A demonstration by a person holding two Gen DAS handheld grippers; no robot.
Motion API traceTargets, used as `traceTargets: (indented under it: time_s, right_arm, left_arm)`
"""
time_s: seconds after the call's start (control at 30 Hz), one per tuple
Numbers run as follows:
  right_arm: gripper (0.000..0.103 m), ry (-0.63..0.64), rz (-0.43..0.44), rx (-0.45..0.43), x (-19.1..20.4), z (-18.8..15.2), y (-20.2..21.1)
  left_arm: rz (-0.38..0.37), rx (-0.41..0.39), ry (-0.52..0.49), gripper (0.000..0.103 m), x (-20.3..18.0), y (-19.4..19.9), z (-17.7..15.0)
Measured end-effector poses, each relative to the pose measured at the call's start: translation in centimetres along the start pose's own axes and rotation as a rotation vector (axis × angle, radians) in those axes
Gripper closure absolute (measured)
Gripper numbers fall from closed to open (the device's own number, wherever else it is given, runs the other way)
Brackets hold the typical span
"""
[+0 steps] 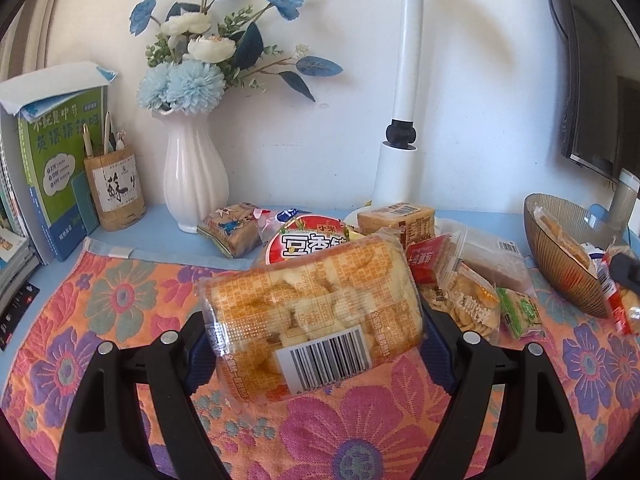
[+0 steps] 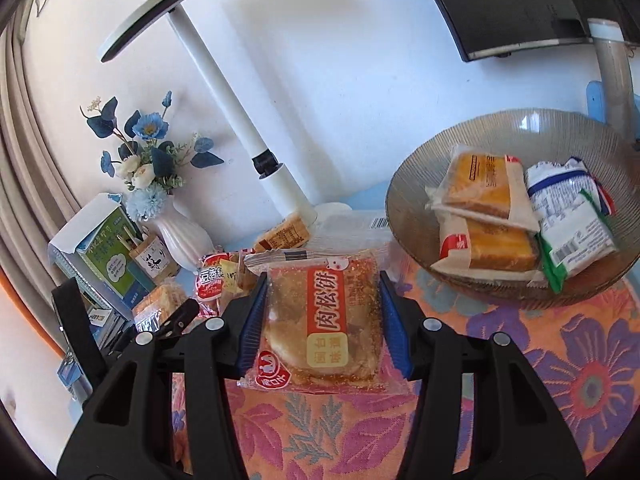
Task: Organize snacks
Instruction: 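Carry the crouton packet and meat-floss cake into the glass bowl and release both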
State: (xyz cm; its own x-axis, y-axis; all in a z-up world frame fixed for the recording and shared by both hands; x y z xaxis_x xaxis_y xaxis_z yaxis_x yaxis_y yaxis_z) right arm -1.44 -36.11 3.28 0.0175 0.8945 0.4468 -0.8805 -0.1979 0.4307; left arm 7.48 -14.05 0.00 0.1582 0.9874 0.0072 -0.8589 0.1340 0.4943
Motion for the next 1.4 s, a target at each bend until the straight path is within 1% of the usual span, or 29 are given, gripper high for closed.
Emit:
traceTargets:
  time_s: [0.07,0.2,0.3,0.43,0.57,0.6,0.7,0.77,0.8,0.87,0.93,1.0,1.03,1.07,1.1,1.13,1.2,1.27,1.33,1.4]
  right_arm:
    - [0.05,0.037,-0.011,-0.009,-0.1,1.5,1.0]
    - [0.05,0.08,-0.021,-0.026,-0.4,4.9,2.0]
    - [0.05,0.121,-0.079,-0.036,-1.3,7.4,2.0]
    - [0.05,0.098,-0.109,-0.037,-3.3,10.4,1.6]
    - [0.05,0.088,-0.18,-0.043,-5.5,13.1,1.4]
    - [0.05,0.087,-0.195,-0.042,-6.0,13.6,1.3]
    - [0.05,0.096,-0.217,-0.019,-7.5,14.7,0.5]
    - [0.05,0.104,-0.251,-0.003,-8.5,15.1,0.0]
    - [0.05,0.104,-0.262,0.0,-9.0,15.4,-0.1]
    - [0.05,0.092,-0.274,-0.004,-9.9,15.6,-0.5]
    - [0.05,0.084,-0.289,0.014,-11.0,15.6,-1.2]
    - [0.045,0.075,-0.323,0.042,-12.3,15.3,-1.9]
    - [0.022,0.067,-0.331,0.058,-12.9,15.1,-2.4]
    - [0.004,0.059,-0.328,0.056,-13.3,15.0,-2.5]
    - [0.003,0.048,-0.33,0.049,-13.6,14.9,-2.4]
    - [0.003,0.039,-0.339,0.043,-13.9,14.7,-2.2]
    - [0.003,0.031,-0.363,0.036,-14.3,14.6,-1.9]
    - [0.003,0.017,-0.357,0.024,-14.3,14.5,-1.6]
    - [0.003,0.001,-0.351,0.016,-14.0,14.5,-1.3]
    - [0.003,-0.003,-0.349,-0.001,-13.4,14.6,-1.0]
  left_arm:
    - [-0.008,-0.011,-0.029,0.023,-0.9,0.5,0.7]
    - [-0.062,-0.012,-0.056,0.023,-3.7,1.8,2.6]
    - [-0.105,-0.012,-0.049,0.023,-6.0,2.5,4.7]
    - [-0.178,-0.009,-0.051,0.023,-10.0,3.2,8.1]
    - [-0.239,-0.019,-0.099,0.023,-14.9,3.8,10.5]
    - [-0.259,-0.013,-0.122,0.022,-16.3,3.8,10.7]
    - [-0.316,0.042,-0.195,0.022,-20.9,3.4,10.3]
    - [-0.35,0.05,-0.24,0.022,-23.7,3.4,9.8]
    - [-0.355,0.05,-0.261,0.022,-24.8,3.3,9.6]
    - [-0.365,0.056,-0.277,0.022,-26.7,2.8,9.1]
    - [-0.388,0.088,-0.275,0.022,-28.1,2.0,8.5]
    - [-0.397,0.124,-0.279,0.02,-28.9,1.0,7.7]
    - [-0.401,0.147,-0.288,0.015,-29.4,0.4,7.3]
    - [-0.406,0.168,-0.304,0.012,-29.8,0.0,6.8]
    - [-0.382,0.181,-0.322,0.007,-29.8,-0.4,6.5]
    - [-0.356,0.183,-0.342,0.005,-29.7,-0.7,6.3]
    - [-0.345,0.182,-0.368,0.005,-29.5,-0.9,6.0]
    - [-0.343,0.189,-0.375,0.005,-29.1,-1.0,5.7]
    - [-0.326,0.186,-0.371,0.005,-28.4,-1.2,5.7]
    - [-0.342,0.192,-0.358,0.005,-27.7,-1.0,5.5]
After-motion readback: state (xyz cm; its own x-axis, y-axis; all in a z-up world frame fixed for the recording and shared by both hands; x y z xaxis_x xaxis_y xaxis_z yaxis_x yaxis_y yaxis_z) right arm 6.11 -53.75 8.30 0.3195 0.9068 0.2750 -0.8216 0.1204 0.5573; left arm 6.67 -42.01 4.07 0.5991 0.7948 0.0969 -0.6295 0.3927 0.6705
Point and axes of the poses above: each gripper's, at about its wrist camera, not at the fingertips, and y roughly against the way its jaws point, x to its left, z to its top, the point moved 10 cm from there along -y, roughly the way its jaws point, and after that the axes turned 2 degrees about z, right-handed, at the moved point
